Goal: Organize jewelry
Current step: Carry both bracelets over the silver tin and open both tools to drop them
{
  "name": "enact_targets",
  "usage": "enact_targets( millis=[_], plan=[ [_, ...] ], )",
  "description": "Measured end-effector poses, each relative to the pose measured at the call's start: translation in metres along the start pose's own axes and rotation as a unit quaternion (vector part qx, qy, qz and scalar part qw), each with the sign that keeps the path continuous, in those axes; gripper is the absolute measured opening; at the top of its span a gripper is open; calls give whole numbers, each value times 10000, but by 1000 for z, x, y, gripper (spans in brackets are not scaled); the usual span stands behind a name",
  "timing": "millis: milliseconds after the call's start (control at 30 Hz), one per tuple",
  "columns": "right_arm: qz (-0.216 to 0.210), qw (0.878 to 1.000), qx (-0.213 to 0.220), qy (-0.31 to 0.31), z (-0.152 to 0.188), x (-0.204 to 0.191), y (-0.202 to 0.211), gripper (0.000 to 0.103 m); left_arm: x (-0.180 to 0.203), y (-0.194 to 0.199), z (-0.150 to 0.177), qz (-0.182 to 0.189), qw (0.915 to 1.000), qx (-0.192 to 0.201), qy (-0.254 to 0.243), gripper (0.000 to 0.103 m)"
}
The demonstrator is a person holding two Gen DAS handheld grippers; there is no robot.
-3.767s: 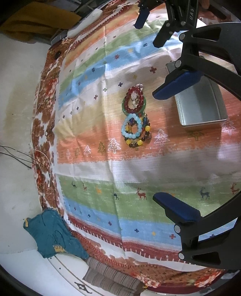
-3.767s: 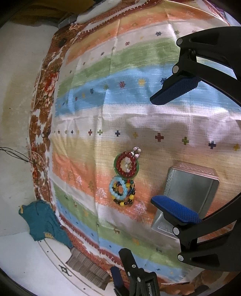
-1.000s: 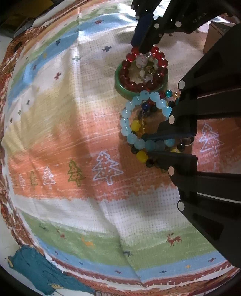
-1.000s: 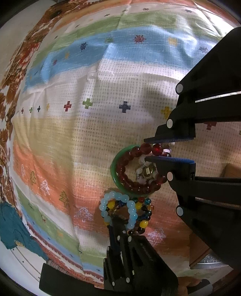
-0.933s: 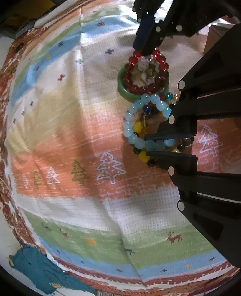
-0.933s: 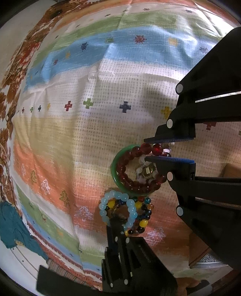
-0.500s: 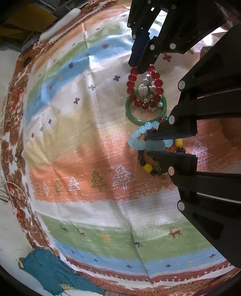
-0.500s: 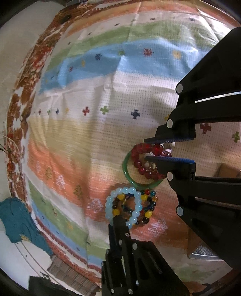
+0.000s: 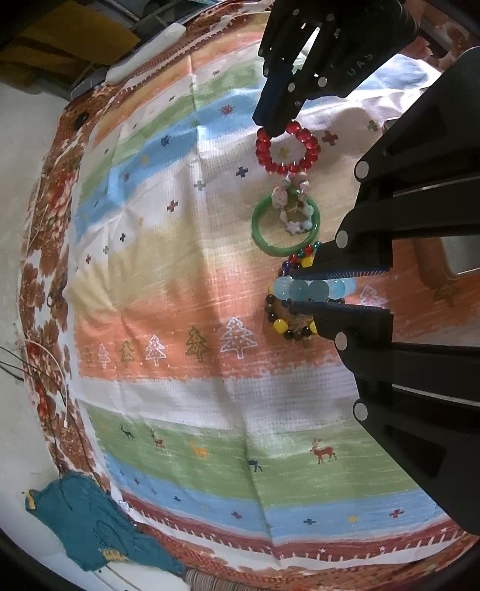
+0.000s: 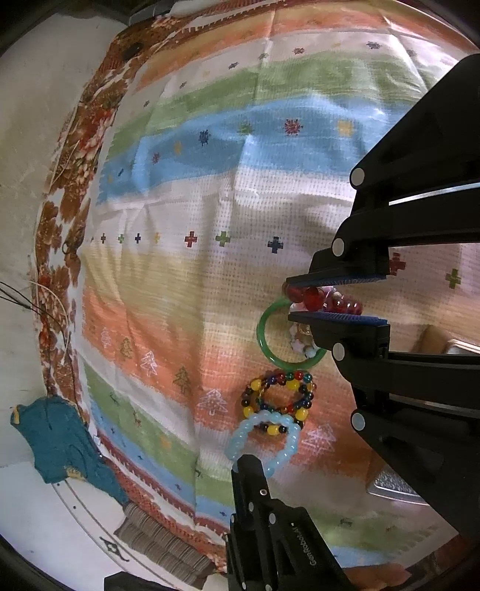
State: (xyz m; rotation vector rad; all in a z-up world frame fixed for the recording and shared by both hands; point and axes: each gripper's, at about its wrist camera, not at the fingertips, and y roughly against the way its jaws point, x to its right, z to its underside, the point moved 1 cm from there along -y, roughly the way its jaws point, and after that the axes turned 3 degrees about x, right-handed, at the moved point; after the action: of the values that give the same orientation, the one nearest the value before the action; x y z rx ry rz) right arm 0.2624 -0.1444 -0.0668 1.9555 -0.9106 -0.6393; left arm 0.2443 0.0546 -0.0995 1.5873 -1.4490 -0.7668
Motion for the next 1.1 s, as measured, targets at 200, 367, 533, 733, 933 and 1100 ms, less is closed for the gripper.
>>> enact_targets(
  millis=[200,367,533,733,933,1100],
  plan=[
    [-69,9999,96,25,4,-3,14,14,1,22,1,113,9997,207,52,11],
    [-120,9997,199,46,6,-8,27,14,3,36,8,201,9993,304,109,11],
    [-147,9996,238,54,12,-10,36,14,10,51,14,280,9987,420,23,11],
    [-252,9991,349,51,17,-15,51,14,17,67,22,401,9978,521,-15,11],
    [-320,9984,454,104,23,-19,65,14,23,80,31,490,9970,599,-84,11],
    [-396,9978,516,148,28,-23,75,14,27,93,39,605,9957,696,-112,11]
  ],
)
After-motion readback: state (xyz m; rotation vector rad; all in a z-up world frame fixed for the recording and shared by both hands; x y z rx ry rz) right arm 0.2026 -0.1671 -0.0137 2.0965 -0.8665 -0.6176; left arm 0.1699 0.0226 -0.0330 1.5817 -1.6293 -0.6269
